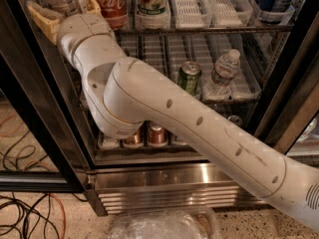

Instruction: Pick blue plastic bottle from top shelf of fridge

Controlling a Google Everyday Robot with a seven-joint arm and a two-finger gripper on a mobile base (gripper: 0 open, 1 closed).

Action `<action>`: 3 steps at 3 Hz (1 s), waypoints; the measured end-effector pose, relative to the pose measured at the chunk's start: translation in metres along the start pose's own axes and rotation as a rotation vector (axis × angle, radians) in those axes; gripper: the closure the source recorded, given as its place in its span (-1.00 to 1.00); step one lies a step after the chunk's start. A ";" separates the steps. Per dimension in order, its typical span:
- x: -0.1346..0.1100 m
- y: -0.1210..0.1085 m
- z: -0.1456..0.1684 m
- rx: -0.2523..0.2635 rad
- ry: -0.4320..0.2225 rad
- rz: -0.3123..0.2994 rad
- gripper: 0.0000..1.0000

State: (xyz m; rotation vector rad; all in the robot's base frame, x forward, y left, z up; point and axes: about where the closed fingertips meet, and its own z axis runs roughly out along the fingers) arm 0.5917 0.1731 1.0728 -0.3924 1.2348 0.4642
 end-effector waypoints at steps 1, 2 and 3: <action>-0.001 -0.001 0.000 0.005 -0.003 -0.002 -0.24; -0.001 -0.001 0.000 0.005 -0.003 -0.002 -0.34; -0.001 -0.001 0.000 0.005 -0.003 -0.002 -0.32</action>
Offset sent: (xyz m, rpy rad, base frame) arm 0.0004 -0.0014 0.0014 0.0009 -0.0031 -0.0049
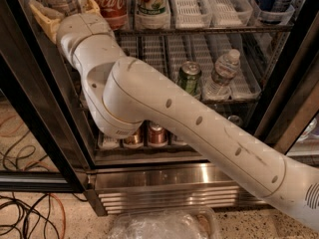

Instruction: Pick blue plastic bottle from top shelf of fridge

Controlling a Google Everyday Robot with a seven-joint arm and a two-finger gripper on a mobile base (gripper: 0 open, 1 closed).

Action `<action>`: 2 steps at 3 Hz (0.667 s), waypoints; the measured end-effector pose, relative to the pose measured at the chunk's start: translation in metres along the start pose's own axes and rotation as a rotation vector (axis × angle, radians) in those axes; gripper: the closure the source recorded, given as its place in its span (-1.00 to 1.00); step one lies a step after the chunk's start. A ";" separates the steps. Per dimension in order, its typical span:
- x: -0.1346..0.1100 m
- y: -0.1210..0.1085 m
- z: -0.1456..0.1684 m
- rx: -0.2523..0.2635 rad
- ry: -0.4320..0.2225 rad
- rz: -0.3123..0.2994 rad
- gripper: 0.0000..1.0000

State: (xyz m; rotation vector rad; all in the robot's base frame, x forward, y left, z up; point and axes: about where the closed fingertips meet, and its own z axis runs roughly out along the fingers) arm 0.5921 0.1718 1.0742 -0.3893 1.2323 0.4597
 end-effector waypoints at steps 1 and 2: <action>0.002 0.000 0.003 0.003 0.012 -0.013 -0.36; 0.004 0.000 0.005 0.005 0.046 -0.043 -0.40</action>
Offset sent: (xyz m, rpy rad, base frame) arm 0.0081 0.0052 -0.0047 -0.1099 0.0402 -0.0303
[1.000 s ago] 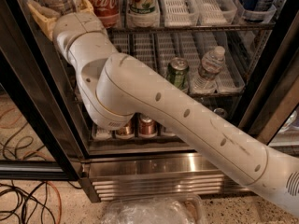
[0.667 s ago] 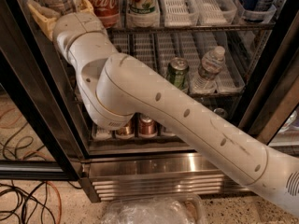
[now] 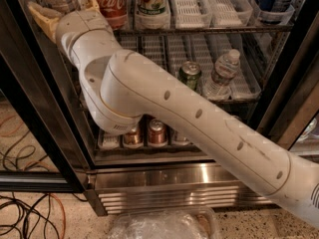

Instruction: Pick blue plastic bottle from top shelf of fridge

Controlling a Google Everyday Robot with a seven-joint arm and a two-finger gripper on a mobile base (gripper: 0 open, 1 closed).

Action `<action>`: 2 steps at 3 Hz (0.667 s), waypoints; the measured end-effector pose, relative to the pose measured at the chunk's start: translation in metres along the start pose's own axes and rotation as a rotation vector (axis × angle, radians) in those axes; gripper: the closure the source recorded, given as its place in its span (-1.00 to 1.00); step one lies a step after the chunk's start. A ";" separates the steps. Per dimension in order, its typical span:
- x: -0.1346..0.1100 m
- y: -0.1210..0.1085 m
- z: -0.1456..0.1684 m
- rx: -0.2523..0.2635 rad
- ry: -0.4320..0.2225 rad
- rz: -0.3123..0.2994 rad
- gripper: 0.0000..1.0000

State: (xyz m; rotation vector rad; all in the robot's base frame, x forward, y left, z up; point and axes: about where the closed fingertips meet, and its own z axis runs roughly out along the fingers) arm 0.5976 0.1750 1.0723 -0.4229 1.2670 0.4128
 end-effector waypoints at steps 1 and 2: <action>0.000 0.003 0.005 -0.006 0.028 -0.020 -0.40; 0.000 0.005 0.012 -0.007 0.050 -0.016 -0.40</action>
Offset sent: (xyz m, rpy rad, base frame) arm 0.0137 0.0168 0.0043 -0.0518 0.0578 -0.0019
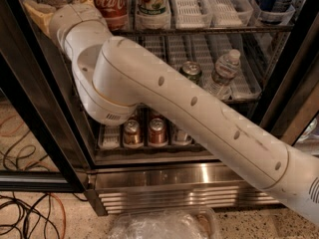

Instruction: Pick blue plastic bottle from top shelf of fridge

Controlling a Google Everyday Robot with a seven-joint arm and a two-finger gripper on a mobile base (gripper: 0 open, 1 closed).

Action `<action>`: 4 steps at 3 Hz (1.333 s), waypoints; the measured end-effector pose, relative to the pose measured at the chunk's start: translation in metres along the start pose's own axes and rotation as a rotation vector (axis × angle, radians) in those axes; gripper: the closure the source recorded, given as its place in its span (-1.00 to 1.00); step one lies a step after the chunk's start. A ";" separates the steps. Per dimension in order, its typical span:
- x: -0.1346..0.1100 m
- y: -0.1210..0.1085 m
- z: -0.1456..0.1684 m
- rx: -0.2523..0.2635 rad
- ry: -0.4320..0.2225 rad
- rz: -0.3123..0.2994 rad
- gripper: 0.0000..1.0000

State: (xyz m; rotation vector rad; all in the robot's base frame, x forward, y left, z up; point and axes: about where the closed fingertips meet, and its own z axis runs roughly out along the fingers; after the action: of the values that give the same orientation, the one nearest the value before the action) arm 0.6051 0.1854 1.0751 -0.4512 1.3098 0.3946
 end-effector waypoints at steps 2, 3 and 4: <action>-0.008 -0.007 0.017 0.020 0.001 0.035 -0.40; -0.007 -0.011 0.023 0.031 0.006 0.043 -0.42; 0.012 -0.021 0.035 0.054 0.021 0.031 -0.48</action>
Offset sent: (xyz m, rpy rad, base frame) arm 0.0271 0.0015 0.0207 0.0620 0.0281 -0.0279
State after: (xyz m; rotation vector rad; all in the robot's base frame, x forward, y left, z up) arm 0.6474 0.1866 1.0717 -0.3915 1.3453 0.3801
